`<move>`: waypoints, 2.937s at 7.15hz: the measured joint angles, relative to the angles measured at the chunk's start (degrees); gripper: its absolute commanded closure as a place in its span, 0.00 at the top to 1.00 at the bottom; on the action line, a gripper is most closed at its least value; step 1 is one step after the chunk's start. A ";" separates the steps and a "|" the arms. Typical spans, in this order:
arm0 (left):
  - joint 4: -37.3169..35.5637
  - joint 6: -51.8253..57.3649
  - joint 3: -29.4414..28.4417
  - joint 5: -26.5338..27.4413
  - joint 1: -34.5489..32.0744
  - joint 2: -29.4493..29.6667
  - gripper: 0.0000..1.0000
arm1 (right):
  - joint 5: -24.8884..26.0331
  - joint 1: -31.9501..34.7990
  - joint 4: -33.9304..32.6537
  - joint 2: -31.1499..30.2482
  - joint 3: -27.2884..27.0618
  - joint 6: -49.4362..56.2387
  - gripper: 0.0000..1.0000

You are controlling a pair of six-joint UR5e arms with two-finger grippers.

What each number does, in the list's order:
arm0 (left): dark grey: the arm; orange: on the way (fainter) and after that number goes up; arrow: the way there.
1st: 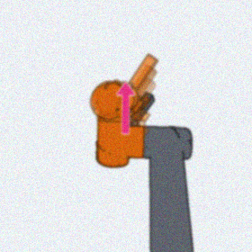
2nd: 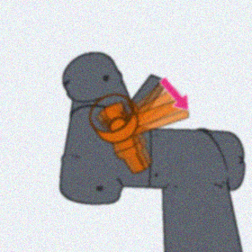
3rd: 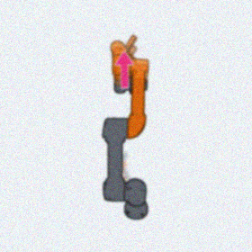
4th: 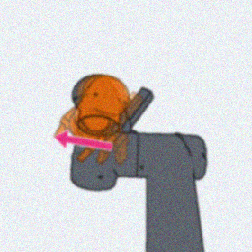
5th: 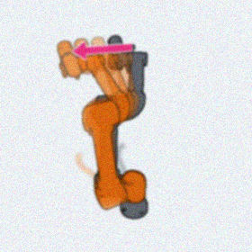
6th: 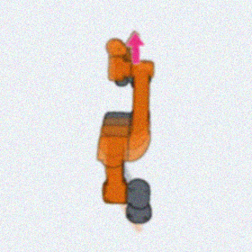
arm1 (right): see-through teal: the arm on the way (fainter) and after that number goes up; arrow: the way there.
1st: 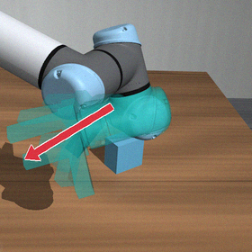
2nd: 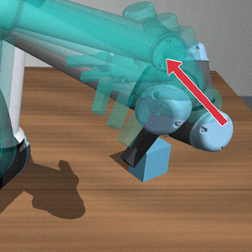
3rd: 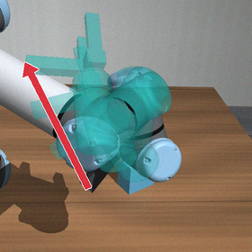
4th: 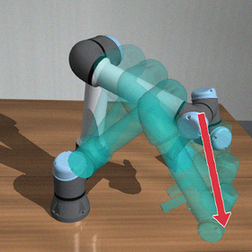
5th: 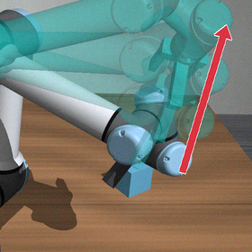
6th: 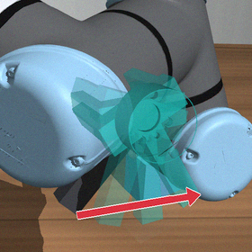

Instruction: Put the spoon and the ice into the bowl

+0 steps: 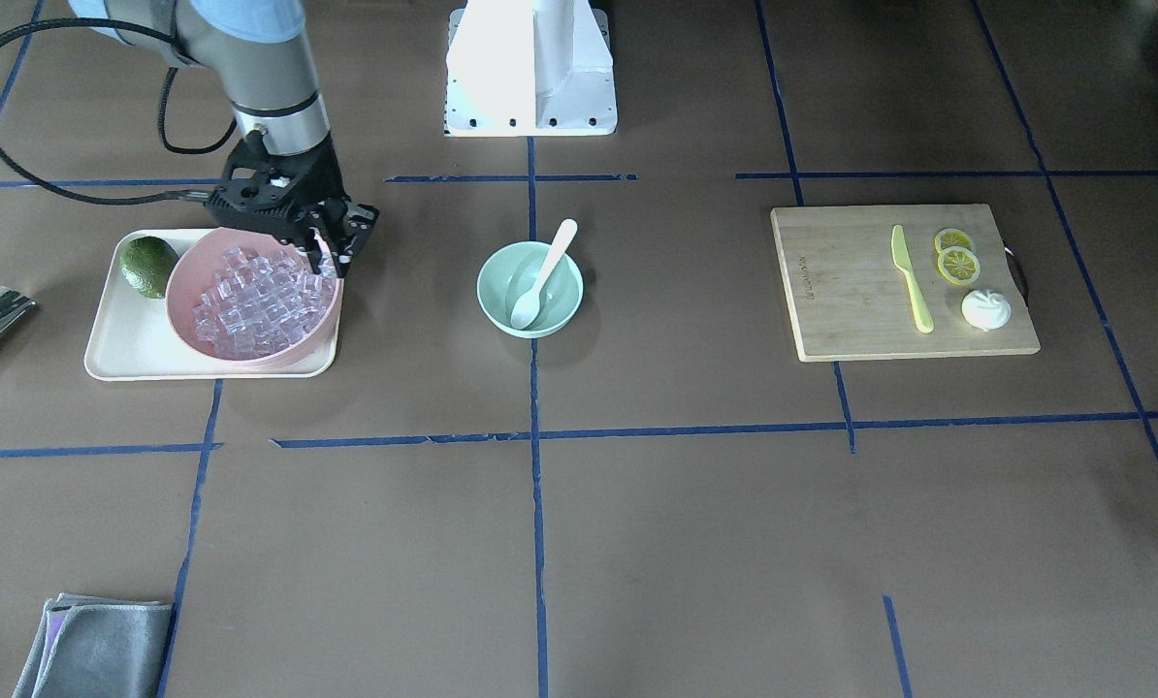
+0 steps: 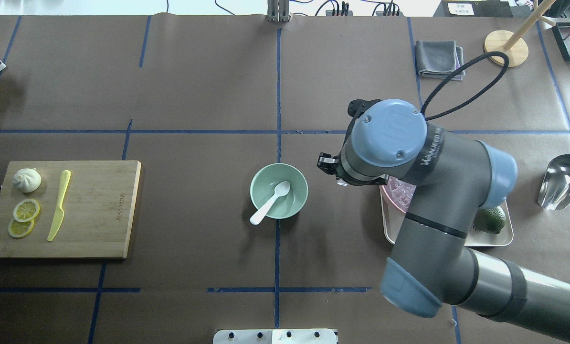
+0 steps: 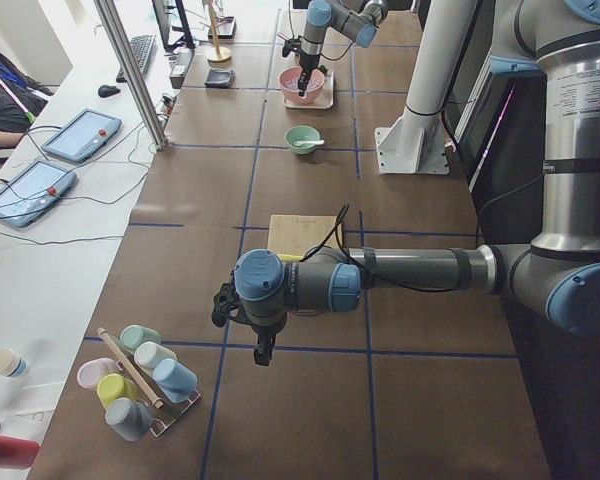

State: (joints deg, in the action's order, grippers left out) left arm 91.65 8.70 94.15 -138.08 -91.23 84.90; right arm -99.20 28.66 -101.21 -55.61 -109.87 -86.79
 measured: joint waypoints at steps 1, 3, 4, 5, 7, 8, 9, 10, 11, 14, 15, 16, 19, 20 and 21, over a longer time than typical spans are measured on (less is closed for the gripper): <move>-0.02 0.00 -0.01 -0.49 0.00 -0.08 1.00 | 1.20 -1.58 -0.09 3.96 4.10 -3.08 0.00; 0.01 0.00 0.10 -0.83 0.00 -0.39 1.00 | 3.23 -3.63 1.42 9.55 11.16 -10.10 0.00; 0.01 0.00 0.13 -0.88 0.00 -0.53 1.00 | 4.29 -4.21 2.46 11.61 14.57 -12.63 0.00; 0.01 0.00 0.13 -1.06 0.00 -0.57 1.00 | 5.07 -4.69 3.13 13.08 17.36 -13.75 0.00; 0.02 0.00 0.08 -1.54 0.00 -0.67 1.00 | 6.77 -5.88 6.13 13.81 21.27 -14.41 0.19; 0.02 0.00 0.07 -1.62 0.00 -0.69 1.00 | 7.25 -6.12 7.63 13.71 22.50 -14.31 0.98; 0.02 0.00 0.07 -1.65 0.00 -0.70 1.00 | 7.42 -6.19 8.24 13.48 22.81 -13.99 1.00; 0.02 0.02 0.07 -1.66 0.00 -0.73 1.00 | 7.44 -6.20 8.36 13.15 22.51 -13.49 1.00; 0.02 0.05 0.08 -1.66 0.00 -0.76 1.00 | 7.43 -6.13 8.37 12.89 21.93 -12.83 1.00; 0.00 0.01 0.13 -1.61 0.01 -0.78 1.00 | 5.57 -3.28 4.89 13.02 16.96 -8.73 1.00; -0.06 0.01 0.10 -1.36 0.05 -0.71 1.00 | 2.75 0.02 2.59 12.94 15.28 -4.37 1.00; -0.16 0.12 0.33 -1.01 0.06 -0.71 1.00 | -2.14 5.04 1.47 11.81 14.60 2.03 1.00; -1.43 0.02 1.77 0.97 0.07 -0.17 1.00 | -17.07 24.04 0.96 2.45 13.76 30.21 1.00; -1.82 0.01 2.30 1.39 0.11 -0.16 1.00 | -21.28 30.29 0.98 -1.89 12.73 40.42 1.00; -2.69 0.00 2.68 1.66 0.18 0.03 1.00 | -24.51 36.02 1.02 -7.22 11.07 50.46 1.00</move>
State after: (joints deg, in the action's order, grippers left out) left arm 88.96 8.71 96.83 -136.42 -91.05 84.93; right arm -123.71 64.67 -100.18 -62.83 -98.80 -36.33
